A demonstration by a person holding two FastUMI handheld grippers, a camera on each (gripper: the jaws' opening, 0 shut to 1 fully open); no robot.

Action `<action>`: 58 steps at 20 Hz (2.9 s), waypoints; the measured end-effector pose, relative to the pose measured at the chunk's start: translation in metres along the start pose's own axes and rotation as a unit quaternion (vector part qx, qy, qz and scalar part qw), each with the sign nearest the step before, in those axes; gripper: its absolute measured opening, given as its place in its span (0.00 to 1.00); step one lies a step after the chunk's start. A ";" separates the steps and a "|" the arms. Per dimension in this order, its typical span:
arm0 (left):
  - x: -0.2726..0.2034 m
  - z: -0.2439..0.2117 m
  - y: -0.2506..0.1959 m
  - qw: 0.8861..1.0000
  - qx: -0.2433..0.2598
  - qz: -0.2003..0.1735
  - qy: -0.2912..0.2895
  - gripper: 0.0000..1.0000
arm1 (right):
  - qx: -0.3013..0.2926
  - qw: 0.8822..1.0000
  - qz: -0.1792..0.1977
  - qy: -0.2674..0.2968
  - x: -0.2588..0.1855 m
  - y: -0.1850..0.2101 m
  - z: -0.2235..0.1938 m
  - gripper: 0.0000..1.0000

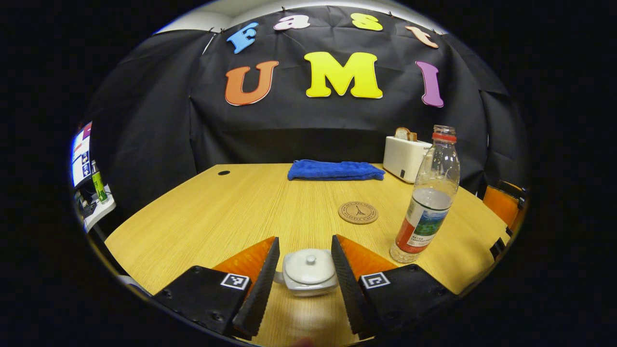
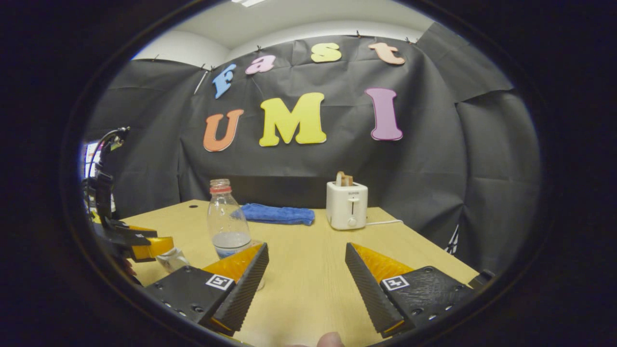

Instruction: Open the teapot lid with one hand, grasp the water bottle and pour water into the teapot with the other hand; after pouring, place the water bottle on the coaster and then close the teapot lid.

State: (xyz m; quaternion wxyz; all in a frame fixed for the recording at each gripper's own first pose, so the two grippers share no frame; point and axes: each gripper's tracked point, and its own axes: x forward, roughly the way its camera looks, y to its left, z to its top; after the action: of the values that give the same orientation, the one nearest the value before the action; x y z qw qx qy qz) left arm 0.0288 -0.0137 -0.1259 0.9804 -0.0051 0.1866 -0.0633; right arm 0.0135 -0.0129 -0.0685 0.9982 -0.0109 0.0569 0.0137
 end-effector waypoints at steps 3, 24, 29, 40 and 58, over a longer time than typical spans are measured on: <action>0.002 -0.001 -0.004 1.000 0.007 -0.005 0.003 0.61 | -0.003 1.000 0.002 0.009 0.002 0.000 -0.007 0.95; -0.022 0.036 0.000 0.998 0.018 -0.019 -0.056 0.00 | 0.009 0.991 0.128 0.025 0.009 0.077 -0.027 0.95; -0.039 0.047 0.012 0.997 0.004 -0.017 -0.078 0.03 | -0.007 0.990 0.138 0.033 0.034 0.101 -0.033 0.96; -0.049 0.055 0.046 0.995 -0.017 0.005 -0.100 0.03 | -0.010 0.991 0.123 0.053 0.058 0.116 -0.035 0.80; -0.055 0.059 0.068 0.994 -0.007 -0.006 -0.108 0.03 | -0.482 0.872 0.062 -0.049 0.065 0.117 0.000 0.73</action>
State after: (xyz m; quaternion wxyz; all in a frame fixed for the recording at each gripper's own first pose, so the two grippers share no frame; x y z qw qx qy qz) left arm 0.0083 0.0599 -0.0530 0.9943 -0.0197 0.0803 -0.0672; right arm 0.0745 0.1055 -0.0787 0.8676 -0.4867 -0.0052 0.1018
